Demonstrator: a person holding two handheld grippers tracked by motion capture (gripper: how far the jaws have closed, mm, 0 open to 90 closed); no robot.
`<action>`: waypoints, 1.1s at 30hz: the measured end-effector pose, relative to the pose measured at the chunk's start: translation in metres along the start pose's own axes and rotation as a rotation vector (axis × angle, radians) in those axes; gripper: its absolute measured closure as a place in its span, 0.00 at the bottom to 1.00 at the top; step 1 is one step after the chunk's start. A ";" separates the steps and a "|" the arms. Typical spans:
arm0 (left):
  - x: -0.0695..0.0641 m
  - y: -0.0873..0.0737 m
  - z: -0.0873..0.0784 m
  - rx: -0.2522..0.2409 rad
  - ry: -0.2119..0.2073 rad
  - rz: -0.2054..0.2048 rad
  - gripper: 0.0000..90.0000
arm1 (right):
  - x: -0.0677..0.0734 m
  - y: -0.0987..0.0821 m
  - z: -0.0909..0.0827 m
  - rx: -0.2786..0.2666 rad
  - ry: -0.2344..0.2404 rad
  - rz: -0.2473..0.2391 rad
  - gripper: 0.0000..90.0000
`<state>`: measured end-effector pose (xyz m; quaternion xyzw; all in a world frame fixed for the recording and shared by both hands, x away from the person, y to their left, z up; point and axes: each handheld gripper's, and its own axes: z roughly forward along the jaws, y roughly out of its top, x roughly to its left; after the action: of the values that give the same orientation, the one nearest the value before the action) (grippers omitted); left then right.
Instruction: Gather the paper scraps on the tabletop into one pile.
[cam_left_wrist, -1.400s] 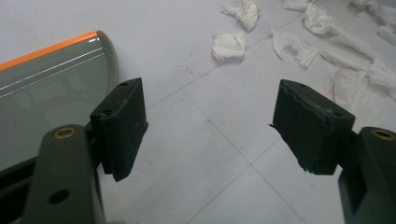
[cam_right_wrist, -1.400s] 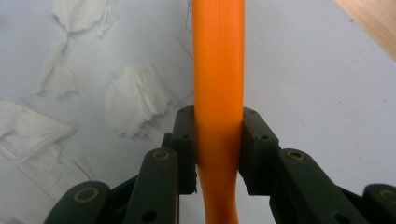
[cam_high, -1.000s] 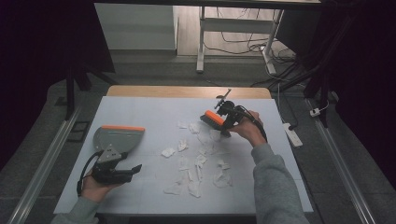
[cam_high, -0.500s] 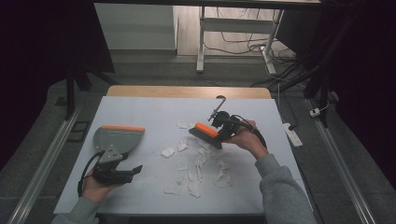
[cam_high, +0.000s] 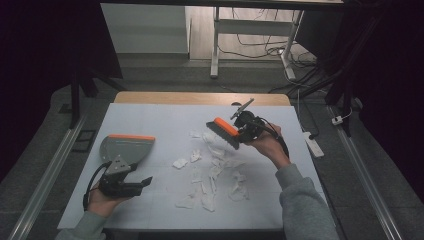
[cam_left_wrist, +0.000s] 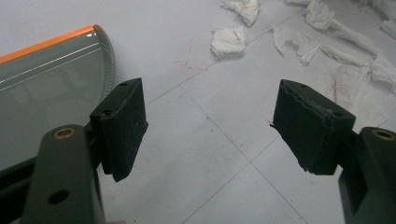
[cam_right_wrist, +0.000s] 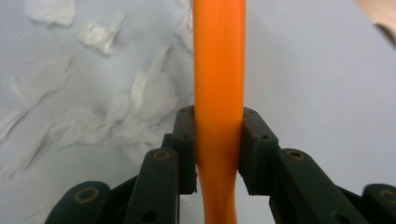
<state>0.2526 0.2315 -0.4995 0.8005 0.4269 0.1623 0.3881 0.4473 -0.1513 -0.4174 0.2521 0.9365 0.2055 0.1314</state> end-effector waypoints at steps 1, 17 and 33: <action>0.000 0.000 0.000 0.000 0.000 0.000 0.29 | -0.001 0.002 0.000 -0.009 -0.010 0.000 0.78; 0.001 -0.001 0.000 -0.002 -0.009 0.006 0.29 | -0.008 0.053 0.058 0.125 -0.056 -0.048 0.78; 0.000 0.000 0.000 0.004 -0.009 0.012 0.29 | 0.037 0.036 0.048 0.162 0.099 -0.202 0.78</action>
<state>0.2525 0.2316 -0.4999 0.8044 0.4207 0.1604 0.3876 0.4483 -0.0884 -0.4491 0.1559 0.9759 0.1273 0.0845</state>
